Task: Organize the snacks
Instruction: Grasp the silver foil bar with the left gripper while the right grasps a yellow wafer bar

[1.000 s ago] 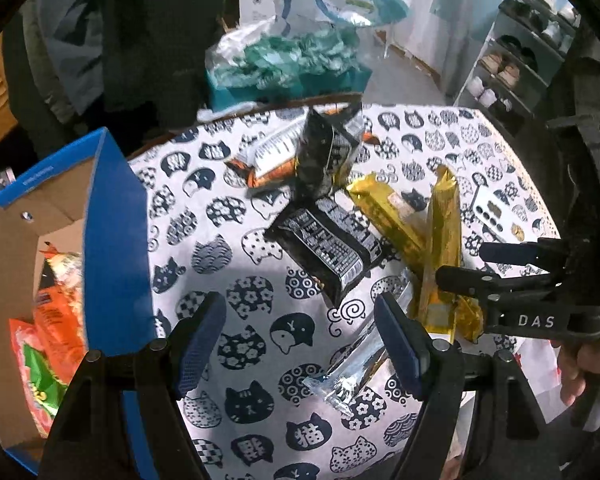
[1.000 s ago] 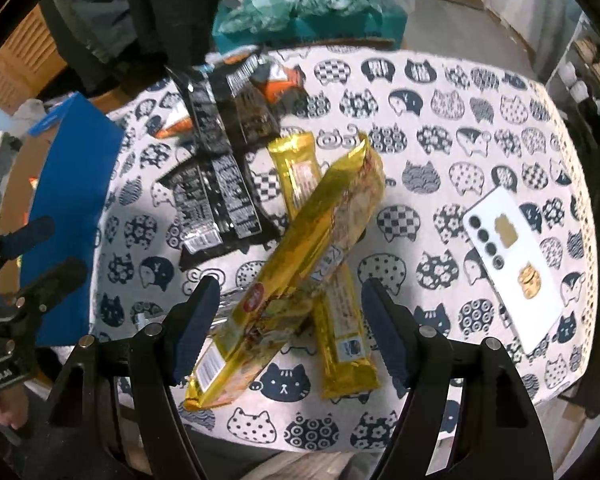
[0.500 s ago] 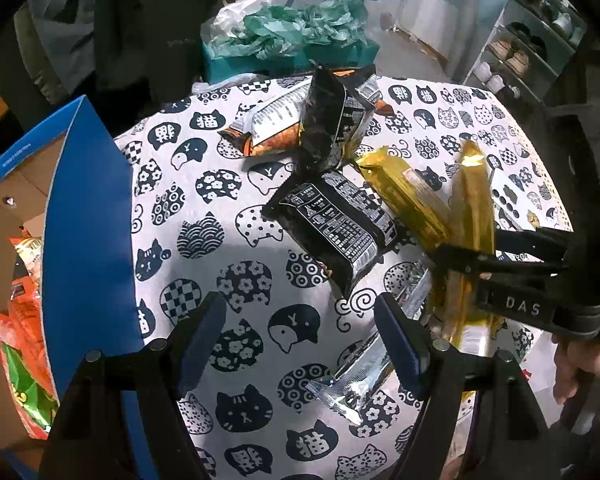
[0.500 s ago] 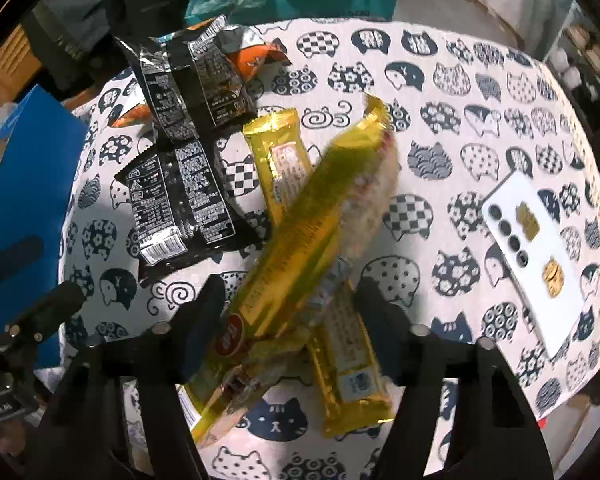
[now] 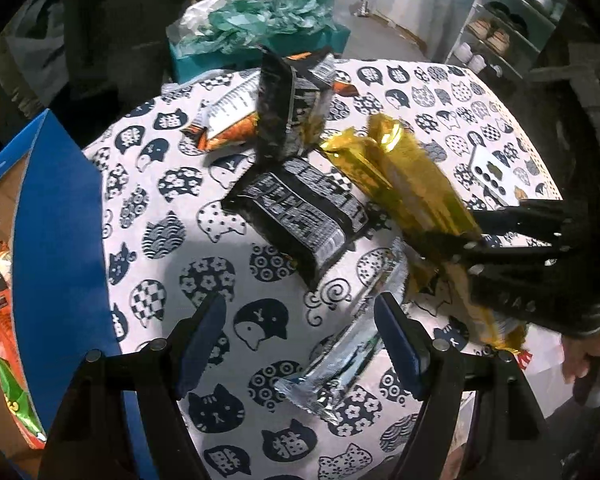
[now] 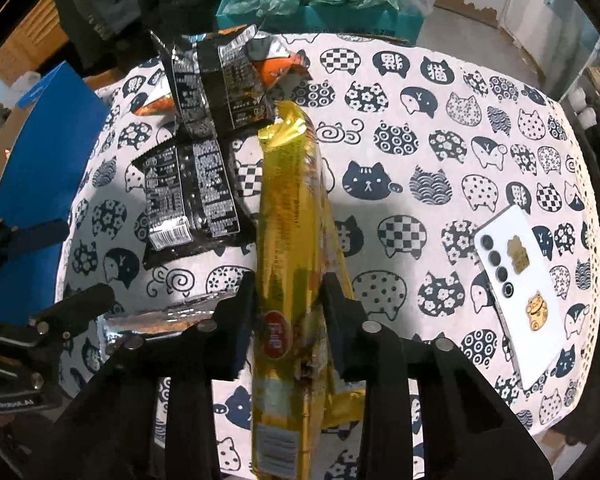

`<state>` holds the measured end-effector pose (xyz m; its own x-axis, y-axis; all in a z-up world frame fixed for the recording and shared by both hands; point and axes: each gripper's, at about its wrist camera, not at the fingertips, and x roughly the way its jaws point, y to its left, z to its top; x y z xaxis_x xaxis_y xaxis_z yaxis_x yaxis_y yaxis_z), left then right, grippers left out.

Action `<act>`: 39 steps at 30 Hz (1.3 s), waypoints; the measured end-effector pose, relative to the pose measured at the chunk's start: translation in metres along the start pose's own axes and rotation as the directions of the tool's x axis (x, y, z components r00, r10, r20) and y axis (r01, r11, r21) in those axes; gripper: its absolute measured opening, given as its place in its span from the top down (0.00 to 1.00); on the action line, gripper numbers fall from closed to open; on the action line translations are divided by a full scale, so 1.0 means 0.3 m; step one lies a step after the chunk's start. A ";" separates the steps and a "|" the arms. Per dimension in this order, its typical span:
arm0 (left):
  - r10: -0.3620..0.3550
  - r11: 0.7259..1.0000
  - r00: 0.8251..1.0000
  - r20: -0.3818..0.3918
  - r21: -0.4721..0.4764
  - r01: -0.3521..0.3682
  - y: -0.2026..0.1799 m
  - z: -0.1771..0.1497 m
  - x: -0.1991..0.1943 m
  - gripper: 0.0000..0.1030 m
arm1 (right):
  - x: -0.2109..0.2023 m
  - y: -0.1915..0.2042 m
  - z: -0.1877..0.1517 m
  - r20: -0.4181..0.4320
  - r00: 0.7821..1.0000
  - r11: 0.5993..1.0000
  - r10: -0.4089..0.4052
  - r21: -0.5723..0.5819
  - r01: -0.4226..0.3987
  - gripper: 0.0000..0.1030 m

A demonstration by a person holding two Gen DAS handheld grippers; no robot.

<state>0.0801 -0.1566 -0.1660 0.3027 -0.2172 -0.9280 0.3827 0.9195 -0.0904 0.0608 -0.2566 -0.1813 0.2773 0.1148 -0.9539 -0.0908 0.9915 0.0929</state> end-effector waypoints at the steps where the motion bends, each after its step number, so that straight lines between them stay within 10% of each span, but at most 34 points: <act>1: -0.007 1.000 1.000 -0.003 0.005 0.007 -0.005 -0.001 0.003 0.24 | 0.015 0.008 -0.002 -0.008 1.000 1.000 0.000 -0.006 0.000 0.61; 18: -0.060 0.989 0.992 -0.114 0.128 0.074 -0.132 -0.045 0.126 0.25 | -0.066 -0.045 -0.057 0.015 0.998 0.998 0.057 0.019 -0.057 0.75; 26: -0.049 0.984 0.990 -0.135 0.162 0.071 -0.154 -0.065 0.172 0.67 | -0.083 -0.084 -0.074 0.016 0.997 0.996 0.070 0.045 -0.070 0.75; 39: -0.025 0.985 1.000 -0.015 0.172 0.027 -0.167 -0.051 0.038 0.70 | -0.115 -0.083 -0.076 0.035 0.998 0.997 0.058 0.046 -0.059 0.75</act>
<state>0.0510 -0.2001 -0.1775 0.2795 -0.2351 -0.9309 0.5348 0.8433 -0.0524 0.0317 -0.2867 -0.1573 0.3049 0.1740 -0.9364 -0.0631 0.9847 0.1624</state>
